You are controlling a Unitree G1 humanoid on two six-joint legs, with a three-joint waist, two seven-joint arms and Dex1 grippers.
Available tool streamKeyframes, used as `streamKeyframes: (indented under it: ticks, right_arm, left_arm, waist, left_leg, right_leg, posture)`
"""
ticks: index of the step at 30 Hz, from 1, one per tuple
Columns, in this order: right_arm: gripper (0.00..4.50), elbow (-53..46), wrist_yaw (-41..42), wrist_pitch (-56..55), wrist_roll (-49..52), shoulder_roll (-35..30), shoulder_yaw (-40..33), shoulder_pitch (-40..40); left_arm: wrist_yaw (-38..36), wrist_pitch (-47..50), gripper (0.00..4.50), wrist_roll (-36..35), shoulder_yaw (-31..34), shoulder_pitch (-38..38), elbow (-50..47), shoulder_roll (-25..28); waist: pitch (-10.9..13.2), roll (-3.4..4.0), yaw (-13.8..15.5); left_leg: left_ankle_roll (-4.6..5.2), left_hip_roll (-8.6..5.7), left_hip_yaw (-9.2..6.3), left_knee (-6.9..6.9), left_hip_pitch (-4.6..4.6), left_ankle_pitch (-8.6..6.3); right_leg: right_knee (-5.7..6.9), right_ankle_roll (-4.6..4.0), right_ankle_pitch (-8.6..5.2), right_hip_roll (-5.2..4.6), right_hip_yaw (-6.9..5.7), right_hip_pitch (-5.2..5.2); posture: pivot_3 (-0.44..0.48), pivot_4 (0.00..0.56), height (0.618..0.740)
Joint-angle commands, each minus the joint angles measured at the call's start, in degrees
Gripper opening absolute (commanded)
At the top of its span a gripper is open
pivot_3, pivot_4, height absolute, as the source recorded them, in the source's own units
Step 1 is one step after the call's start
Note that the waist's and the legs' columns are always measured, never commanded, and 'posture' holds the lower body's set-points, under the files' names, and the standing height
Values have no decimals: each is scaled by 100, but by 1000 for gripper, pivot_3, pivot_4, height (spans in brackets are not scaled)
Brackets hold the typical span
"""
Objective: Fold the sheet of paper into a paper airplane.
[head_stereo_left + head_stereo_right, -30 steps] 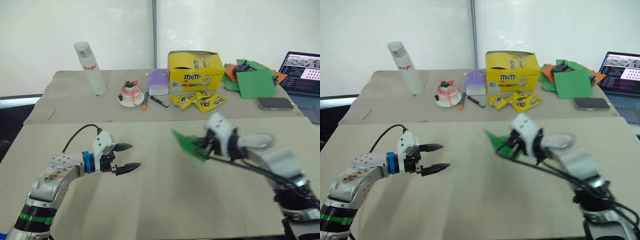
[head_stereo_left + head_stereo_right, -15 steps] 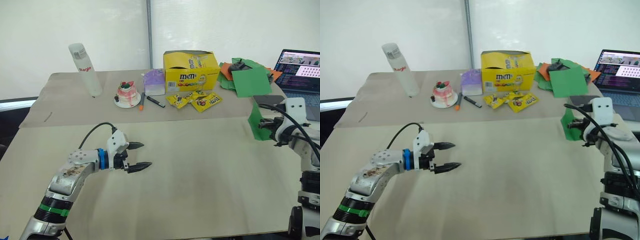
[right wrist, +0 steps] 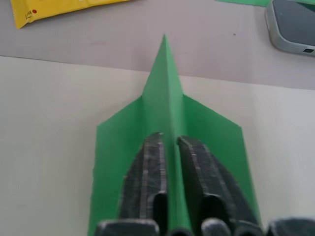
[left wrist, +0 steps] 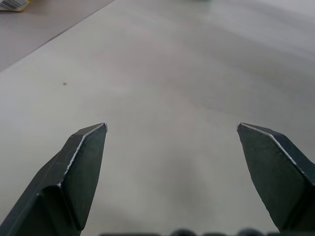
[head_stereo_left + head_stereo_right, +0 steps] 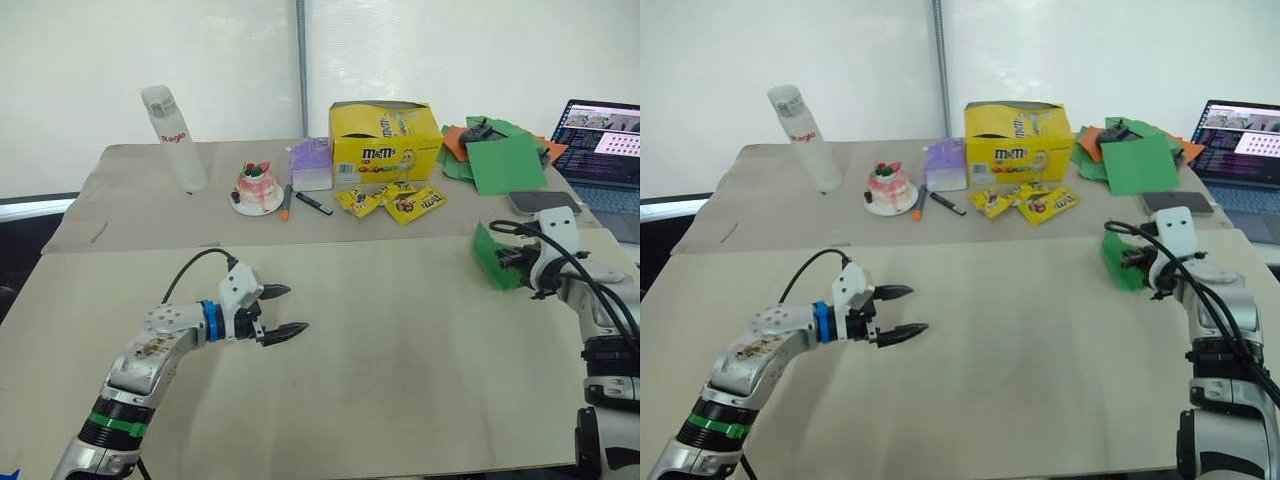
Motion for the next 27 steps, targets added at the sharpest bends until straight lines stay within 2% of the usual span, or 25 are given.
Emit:
streamKeyframes:
  ticks: [1,7,8,13,16,19,23,27]
  right_arm:
    - [2324,-504,1,82,115,-108,-178,-1]
    - [4327,-1734,155,698,424,-458,-470,284]
    - [4457,-2016,214,779,533,-520,-554,310]
    - [4457,-3426,738,796,1291,-371,-630,721]
    - [4457,-4093,697,715,1596,70,-490,1102]
    - [4457,-4479,540,186,1429,504,-207,1429]
    - [4457,-4775,601,-609,1024,756,457,2162]
    - [4457,-4664,334,-1103,678,1170,933,2616]
  left_arm:
    - [97,-73,4500,7,152,-136,42,-41]
    - [10,-72,4500,-91,279,-292,188,-26]
    - [-14,-22,4500,-192,366,-330,234,-36]
    - [-63,123,4500,-468,598,-451,361,-104]
    - [-70,172,4500,-546,642,-436,298,-109]
    - [198,-267,4500,86,449,-269,336,14]
    - [390,-638,4500,352,493,168,183,20]
    - [837,-1014,4500,658,539,540,144,-162]
  waist:
    - [-1,1,-3]
    - [-1,1,36]
    - [0,3,40]
    - [0,4,22]
    - [-3,-4,4]
    - [-3,-3,1]
    - [-4,-1,36]
    - [-4,-4,56]
  left_leg:
    - [0,0,0,0,0,0]
    - [0,-2,-2,1,-3,0]
    - [0,-2,-2,2,-2,0]
    - [1,3,-5,2,-1,-1]
    - [3,12,-9,2,0,-2]
    - [2,6,-8,3,0,-1]
    - [0,0,-11,2,0,0]
    - [-2,-1,-12,2,0,1]
  right_leg:
    - [0,0,0,0,0,-1]
    - [0,0,0,-4,-1,0]
    - [0,0,0,-4,-1,0]
    - [-1,1,0,2,-4,0]
    - [1,1,0,9,-7,4]
    - [4,1,0,3,-4,2]
    - [2,1,0,-2,-4,-2]
    - [1,1,0,-6,-4,-2]
  posture:
    - [0,150,740]
    - [0,150,740]
    - [0,150,740]
    - [0,150,740]
    - [0,150,740]
    - [0,150,740]
    - [0,150,740]
    - [0,150,740]
